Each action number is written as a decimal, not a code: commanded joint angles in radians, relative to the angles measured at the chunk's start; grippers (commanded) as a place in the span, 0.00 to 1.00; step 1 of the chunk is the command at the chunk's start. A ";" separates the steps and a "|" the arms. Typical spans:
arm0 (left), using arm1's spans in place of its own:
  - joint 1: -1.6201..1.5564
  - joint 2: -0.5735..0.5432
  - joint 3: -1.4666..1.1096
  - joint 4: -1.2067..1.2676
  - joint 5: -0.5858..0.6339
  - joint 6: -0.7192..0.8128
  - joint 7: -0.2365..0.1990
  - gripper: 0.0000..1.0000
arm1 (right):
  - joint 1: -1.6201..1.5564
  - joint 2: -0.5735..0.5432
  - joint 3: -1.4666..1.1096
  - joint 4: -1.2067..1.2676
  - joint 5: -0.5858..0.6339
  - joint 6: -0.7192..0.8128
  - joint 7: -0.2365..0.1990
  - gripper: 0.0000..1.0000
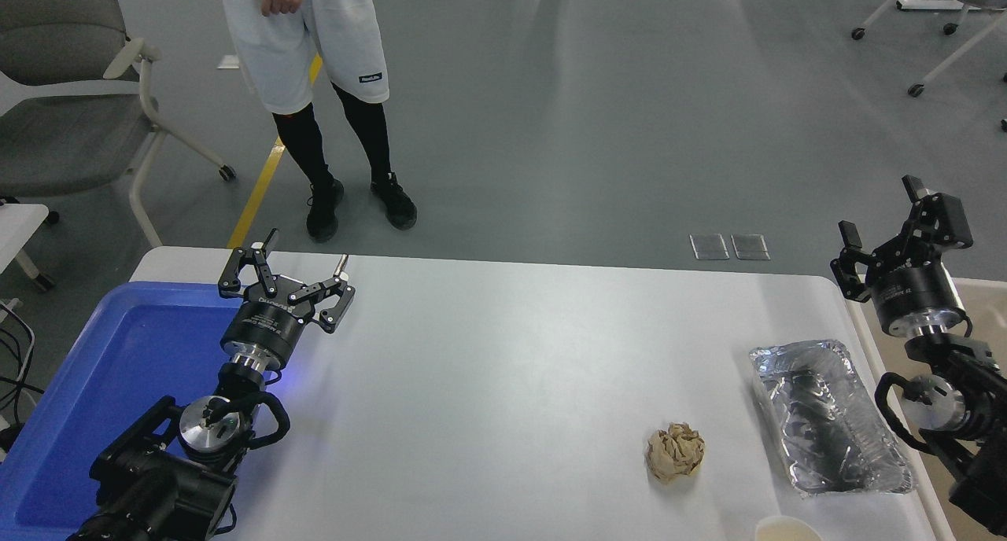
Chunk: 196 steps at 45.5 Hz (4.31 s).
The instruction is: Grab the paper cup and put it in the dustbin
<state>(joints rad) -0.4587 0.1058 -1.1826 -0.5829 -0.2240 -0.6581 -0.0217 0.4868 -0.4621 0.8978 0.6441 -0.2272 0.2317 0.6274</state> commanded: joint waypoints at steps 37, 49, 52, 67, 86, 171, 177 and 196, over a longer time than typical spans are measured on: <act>0.000 0.000 0.000 0.000 0.000 0.000 -0.001 0.99 | -0.002 -0.036 0.001 0.000 0.000 0.005 0.001 1.00; 0.000 0.000 0.000 0.000 0.000 0.000 -0.001 0.99 | -0.004 -0.058 0.003 0.002 0.000 0.006 0.001 1.00; 0.000 0.000 0.000 0.000 0.000 0.000 -0.001 0.99 | -0.005 -0.055 0.001 0.002 0.000 0.006 0.001 1.00; 0.000 0.000 0.001 0.000 0.000 0.000 -0.001 0.99 | -0.002 -0.056 -0.003 -0.020 0.000 0.008 0.003 1.00; 0.000 0.000 0.000 0.000 0.000 0.000 0.000 0.99 | 0.004 -0.072 -0.007 -0.015 0.003 0.006 0.006 1.00; 0.000 0.000 0.001 0.000 0.000 0.000 0.000 0.99 | 1.627 -0.076 -2.488 0.525 -0.107 0.319 -0.002 1.00; 0.000 0.000 0.001 0.000 0.000 0.000 0.000 0.99 | 1.687 -0.009 -2.519 0.638 -0.136 0.311 -0.002 1.00; 0.000 0.000 0.001 0.000 0.000 0.000 0.000 0.99 | 1.791 0.161 -2.522 0.763 -0.216 0.330 -0.002 1.00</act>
<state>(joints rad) -0.4587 0.1058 -1.1813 -0.5829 -0.2239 -0.6581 -0.0217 2.2189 -0.3991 -1.6098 1.3200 -0.4195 0.5450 0.6257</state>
